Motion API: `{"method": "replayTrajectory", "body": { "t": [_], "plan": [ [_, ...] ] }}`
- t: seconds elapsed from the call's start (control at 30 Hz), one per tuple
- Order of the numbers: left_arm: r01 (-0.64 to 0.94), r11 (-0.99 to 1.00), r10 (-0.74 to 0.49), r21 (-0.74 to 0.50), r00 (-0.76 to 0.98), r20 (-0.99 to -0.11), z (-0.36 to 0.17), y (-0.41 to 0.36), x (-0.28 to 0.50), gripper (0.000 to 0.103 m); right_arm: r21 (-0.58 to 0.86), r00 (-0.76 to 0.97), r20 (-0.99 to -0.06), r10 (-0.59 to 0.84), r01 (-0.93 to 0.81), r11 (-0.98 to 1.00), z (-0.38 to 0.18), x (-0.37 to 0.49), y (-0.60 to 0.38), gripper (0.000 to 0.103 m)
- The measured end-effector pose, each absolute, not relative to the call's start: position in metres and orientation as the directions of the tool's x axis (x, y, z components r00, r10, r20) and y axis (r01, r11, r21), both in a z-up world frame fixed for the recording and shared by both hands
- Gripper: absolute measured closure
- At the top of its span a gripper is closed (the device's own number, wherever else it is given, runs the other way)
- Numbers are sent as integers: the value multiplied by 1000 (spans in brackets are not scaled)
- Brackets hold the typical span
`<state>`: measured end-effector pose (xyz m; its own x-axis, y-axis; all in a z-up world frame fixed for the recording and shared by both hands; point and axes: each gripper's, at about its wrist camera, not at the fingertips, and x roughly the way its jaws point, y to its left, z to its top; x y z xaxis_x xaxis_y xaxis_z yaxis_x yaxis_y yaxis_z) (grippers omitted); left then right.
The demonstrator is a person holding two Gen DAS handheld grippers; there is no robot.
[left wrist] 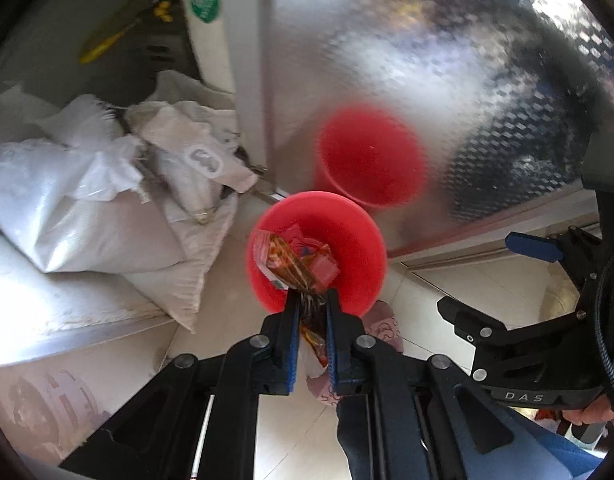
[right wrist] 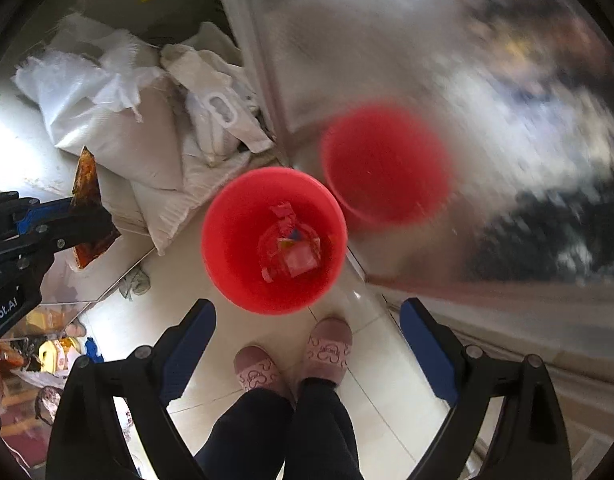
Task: Collect trash
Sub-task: 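Open the left tool over the red bin while the right releases the juice bottle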
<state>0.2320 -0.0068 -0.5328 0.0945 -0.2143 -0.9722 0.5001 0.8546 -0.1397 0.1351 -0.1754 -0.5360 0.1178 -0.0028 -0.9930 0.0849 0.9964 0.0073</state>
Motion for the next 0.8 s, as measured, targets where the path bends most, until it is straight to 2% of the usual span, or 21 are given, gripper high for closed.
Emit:
{"method": "replayTrajectory", "body": {
  "t": [0.3,0.37,0.43,0.47,0.53,0.8],
  "plan": [
    [550,816,-233,-179,29,-972,-547,-33,237,90,-13,98,-995,-30,168,986,-545,131,-193,10],
    [550,812,-232,-195,-2,-973,-551,-38,238,78,-15,96,-995,-33,181,983,-545,131,-197,10],
    [560,805,-236,-199,-6,-972,-549,-42,238,75,-22,90,-995,-40,193,981,-546,132,-200,10],
    [563,801,-238,-201,-7,-971,-548,-42,238,68,-29,92,-995,-47,192,981,-545,132,-200,10],
    [563,805,-230,-187,6,-973,-546,-42,238,63,-31,96,-994,-50,189,982,-544,133,-200,10],
    [528,837,-196,-143,45,-980,-520,-19,231,63,-29,114,-992,-44,131,991,-533,133,-190,10]
  ]
}}
